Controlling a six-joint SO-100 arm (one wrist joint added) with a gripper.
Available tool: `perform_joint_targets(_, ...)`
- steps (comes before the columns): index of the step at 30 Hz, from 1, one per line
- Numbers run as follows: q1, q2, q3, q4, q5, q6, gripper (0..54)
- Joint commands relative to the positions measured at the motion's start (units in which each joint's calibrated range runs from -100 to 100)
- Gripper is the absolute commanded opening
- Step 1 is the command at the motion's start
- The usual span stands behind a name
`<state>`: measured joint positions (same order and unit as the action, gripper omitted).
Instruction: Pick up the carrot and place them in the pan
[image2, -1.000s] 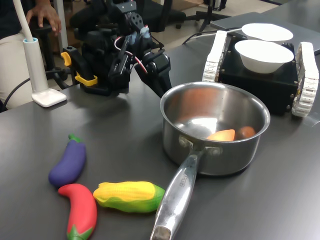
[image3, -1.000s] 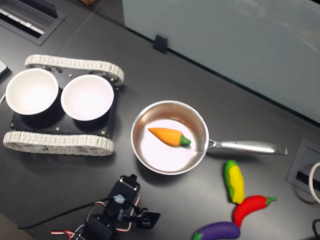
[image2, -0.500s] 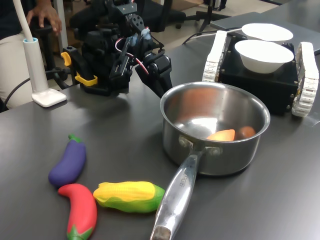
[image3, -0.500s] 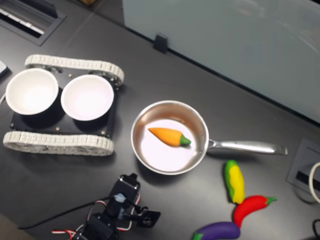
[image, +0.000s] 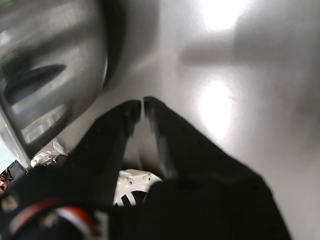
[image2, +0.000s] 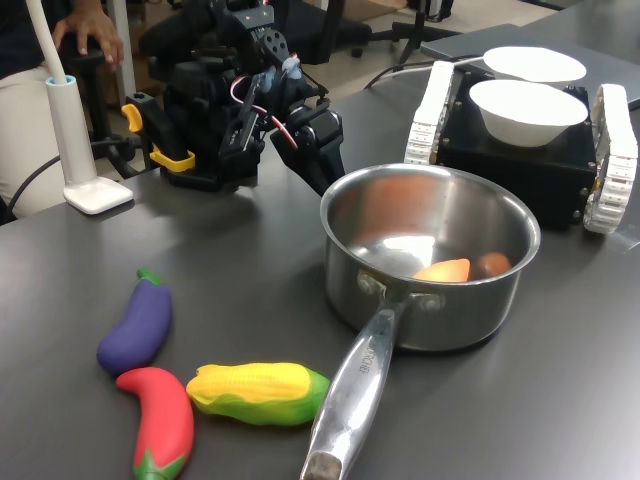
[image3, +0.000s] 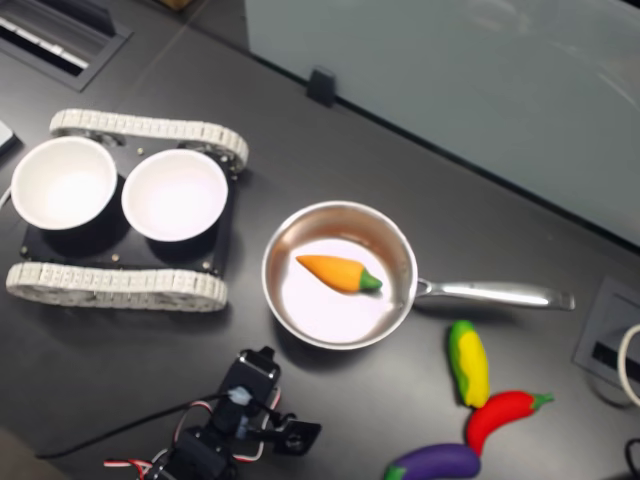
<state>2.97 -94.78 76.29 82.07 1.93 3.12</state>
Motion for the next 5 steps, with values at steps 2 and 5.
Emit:
perform_joint_targets(2,-0.3,-0.7,-0.9,-2.9,0.9,-0.8,0.1)
perform_joint_targets(5,-0.3,-0.7,-0.9,-2.9,0.9,-0.8,0.1)
